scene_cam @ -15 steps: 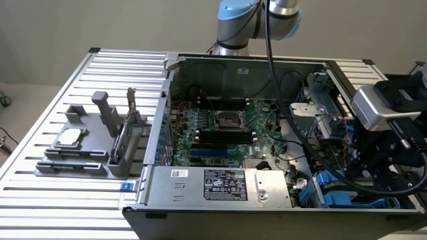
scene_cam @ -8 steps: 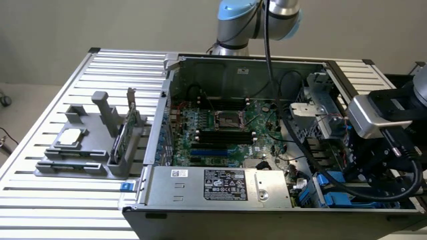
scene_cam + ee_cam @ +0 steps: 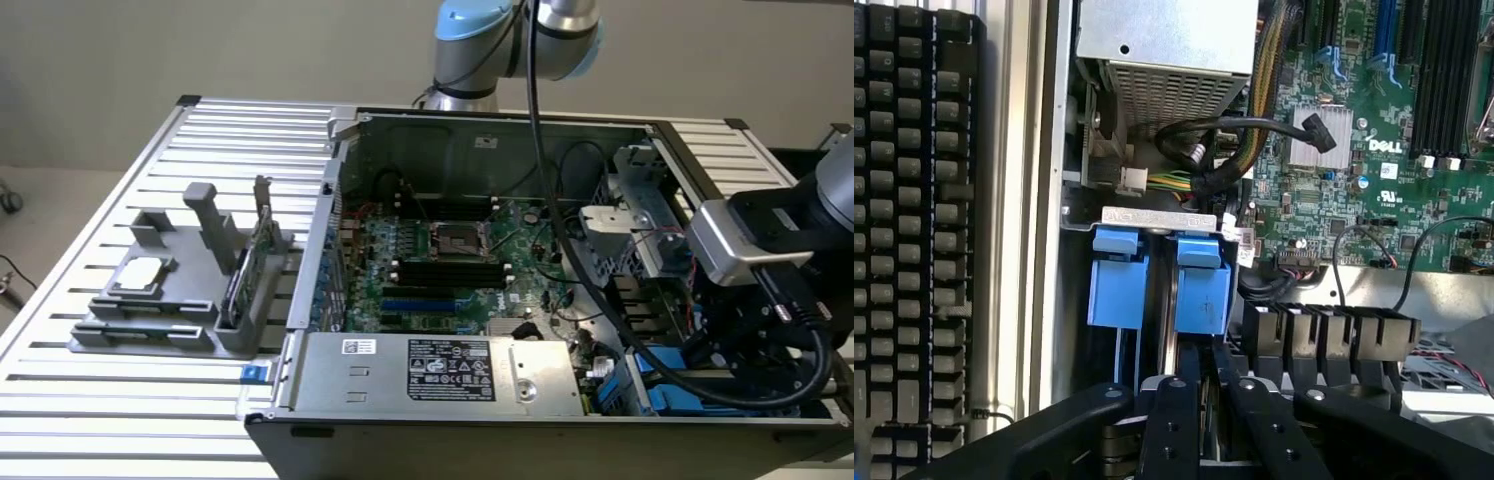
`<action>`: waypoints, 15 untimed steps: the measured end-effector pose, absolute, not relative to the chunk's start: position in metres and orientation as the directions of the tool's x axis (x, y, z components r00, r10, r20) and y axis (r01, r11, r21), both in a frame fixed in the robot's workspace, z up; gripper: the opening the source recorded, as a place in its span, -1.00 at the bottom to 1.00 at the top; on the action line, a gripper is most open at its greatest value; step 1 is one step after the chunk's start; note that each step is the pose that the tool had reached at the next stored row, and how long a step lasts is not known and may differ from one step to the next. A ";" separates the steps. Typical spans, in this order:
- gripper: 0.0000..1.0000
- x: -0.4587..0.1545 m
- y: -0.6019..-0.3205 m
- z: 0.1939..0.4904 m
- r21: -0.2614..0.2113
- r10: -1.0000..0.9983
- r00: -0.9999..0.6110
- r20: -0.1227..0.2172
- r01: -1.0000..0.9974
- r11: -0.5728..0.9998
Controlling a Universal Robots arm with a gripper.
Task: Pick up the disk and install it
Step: 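Insert the disk into the insertion slot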
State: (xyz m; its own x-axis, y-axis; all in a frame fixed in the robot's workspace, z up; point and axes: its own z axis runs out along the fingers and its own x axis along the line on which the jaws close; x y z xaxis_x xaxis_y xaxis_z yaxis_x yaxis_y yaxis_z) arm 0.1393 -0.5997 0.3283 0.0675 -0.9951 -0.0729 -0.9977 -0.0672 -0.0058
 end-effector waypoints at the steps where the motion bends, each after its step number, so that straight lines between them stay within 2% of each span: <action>1: -0.62 0.139 -0.600 0.328 -0.006 -0.995 0.068 -0.073 -0.998 -0.067; 6: -0.62 0.139 -0.600 0.330 -0.006 -0.995 0.068 -0.075 -0.998 -0.067; 15: -0.62 0.139 -0.600 0.362 -0.004 -0.995 0.068 -0.073 -0.998 -0.067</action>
State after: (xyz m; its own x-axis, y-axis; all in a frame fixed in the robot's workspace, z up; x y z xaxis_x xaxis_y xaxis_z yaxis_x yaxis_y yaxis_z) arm 0.1393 -0.5997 0.3619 0.0676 -0.9950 -0.0732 -0.9977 -0.0675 -0.0042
